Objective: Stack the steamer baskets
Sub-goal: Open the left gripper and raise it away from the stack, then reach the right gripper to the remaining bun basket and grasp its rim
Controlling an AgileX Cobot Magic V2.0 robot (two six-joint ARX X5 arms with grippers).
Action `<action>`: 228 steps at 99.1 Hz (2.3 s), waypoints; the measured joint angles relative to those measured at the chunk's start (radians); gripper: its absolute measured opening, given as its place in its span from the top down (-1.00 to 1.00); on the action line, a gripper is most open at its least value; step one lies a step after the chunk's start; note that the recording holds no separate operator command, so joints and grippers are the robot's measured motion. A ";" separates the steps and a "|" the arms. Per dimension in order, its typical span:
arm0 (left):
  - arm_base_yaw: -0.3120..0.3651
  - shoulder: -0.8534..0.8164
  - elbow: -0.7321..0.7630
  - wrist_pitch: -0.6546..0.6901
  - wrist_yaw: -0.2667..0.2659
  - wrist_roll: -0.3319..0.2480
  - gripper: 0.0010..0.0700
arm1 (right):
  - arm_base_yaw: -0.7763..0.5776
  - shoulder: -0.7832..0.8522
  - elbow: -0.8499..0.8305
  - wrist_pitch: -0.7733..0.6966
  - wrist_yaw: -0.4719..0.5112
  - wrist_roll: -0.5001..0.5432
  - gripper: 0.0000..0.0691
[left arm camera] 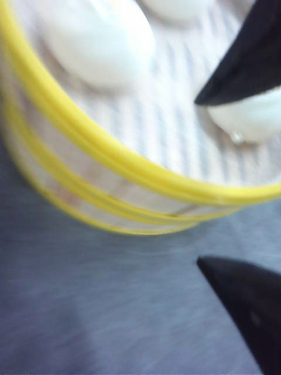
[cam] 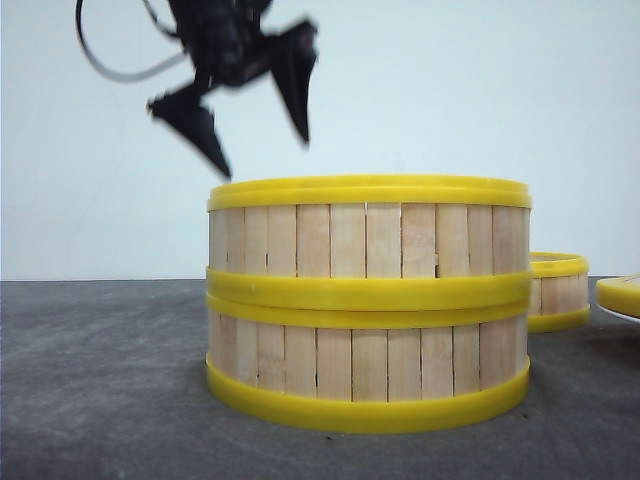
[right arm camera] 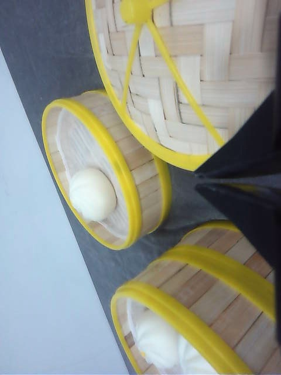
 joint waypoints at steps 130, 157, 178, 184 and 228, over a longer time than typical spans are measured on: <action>-0.262 -0.921 0.162 -0.006 -0.579 0.035 -0.44 | -0.169 1.838 1.657 -0.687 -0.084 -0.195 -0.18; -0.262 -1.090 -0.285 -0.007 -0.716 0.033 -0.44 | -0.161 1.973 1.662 -0.725 -0.025 -0.189 -0.05; -0.262 -1.160 -0.401 -0.006 -0.743 0.033 -0.44 | -0.157 2.014 1.662 -0.716 0.010 -0.183 0.05; -0.262 -1.171 -0.401 -0.006 -0.745 0.033 -0.44 | -0.151 2.016 1.662 -0.706 0.020 -0.183 0.13; -0.262 -1.190 -0.401 0.031 -0.756 0.065 -0.44 | -0.084 2.065 1.662 -0.695 0.107 -0.183 0.27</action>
